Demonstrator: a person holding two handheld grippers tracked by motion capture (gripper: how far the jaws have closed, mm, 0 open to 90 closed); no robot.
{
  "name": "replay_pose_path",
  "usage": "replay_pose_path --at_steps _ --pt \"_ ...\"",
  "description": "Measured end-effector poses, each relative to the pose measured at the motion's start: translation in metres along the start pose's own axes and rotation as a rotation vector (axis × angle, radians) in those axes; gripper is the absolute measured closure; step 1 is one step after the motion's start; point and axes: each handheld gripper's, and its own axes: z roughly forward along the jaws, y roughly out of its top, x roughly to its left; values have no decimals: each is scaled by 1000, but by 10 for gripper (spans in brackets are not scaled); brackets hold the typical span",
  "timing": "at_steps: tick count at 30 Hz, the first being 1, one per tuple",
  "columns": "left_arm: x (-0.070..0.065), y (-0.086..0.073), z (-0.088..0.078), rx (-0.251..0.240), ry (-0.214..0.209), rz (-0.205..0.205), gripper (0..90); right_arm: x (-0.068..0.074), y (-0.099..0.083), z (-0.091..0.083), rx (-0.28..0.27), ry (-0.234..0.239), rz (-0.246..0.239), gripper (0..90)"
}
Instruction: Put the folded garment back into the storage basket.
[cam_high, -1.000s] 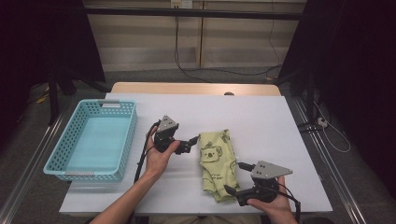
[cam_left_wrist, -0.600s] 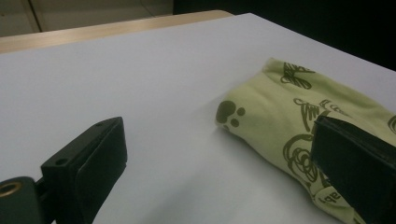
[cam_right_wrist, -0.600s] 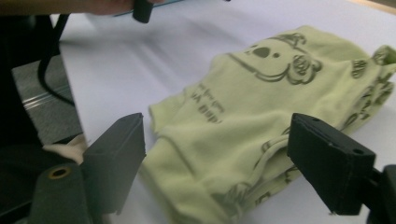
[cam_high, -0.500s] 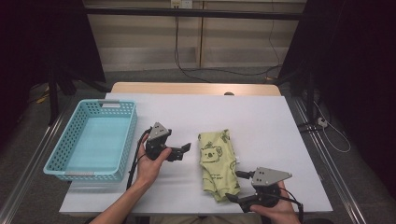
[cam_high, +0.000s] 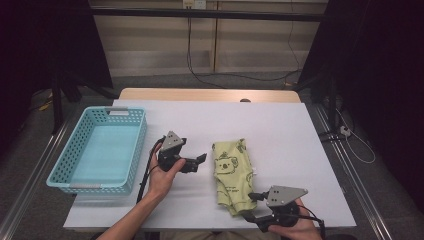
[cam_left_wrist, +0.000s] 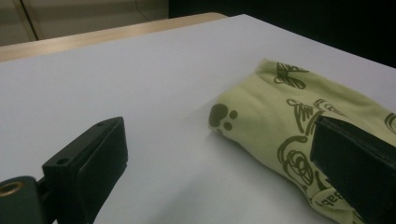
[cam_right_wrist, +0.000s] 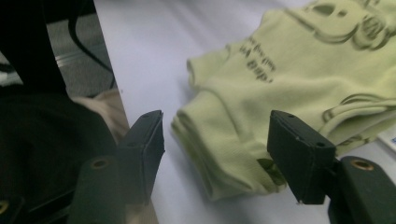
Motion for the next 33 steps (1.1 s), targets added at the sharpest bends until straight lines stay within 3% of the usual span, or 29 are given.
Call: replay_pose_path --at_steps 2,7,11,13,14,17,21,25,27,29,33 --pt "1 0 1 3 2 3 42 -1 -5 6 43 15 6 372" --pt "-3 -1 4 23 -7 1 42 -3 -6 14 85 11 -2 394" --pt "-7 -1 5 17 -27 11 42 -4 -8 18 90 16 -22 414" --pt "-6 -1 5 40 -20 25 42 -3 -9 18 89 0 -30 484" --pt "-6 -2 5 33 -22 17 42 -4 -11 18 83 -6 -67 493" --pt "-4 -2 6 39 -4 11 42 -3 -11 18 83 -18 -81 512" --pt "-4 -1 8 34 18 14 44 -4 -9 18 104 -12 -86 551" --pt "-6 1 12 30 21 -7 37 -9 -10 18 89 -18 -85 707" --pt "-8 4 16 46 23 -18 38 -10 -10 18 83 -17 -82 734" --pt "-9 9 22 77 -15 -30 78 -8 -9 18 91 -35 -98 761" --pt "-7 16 32 81 12 -14 69 -9 -8 19 89 -38 -98 774"
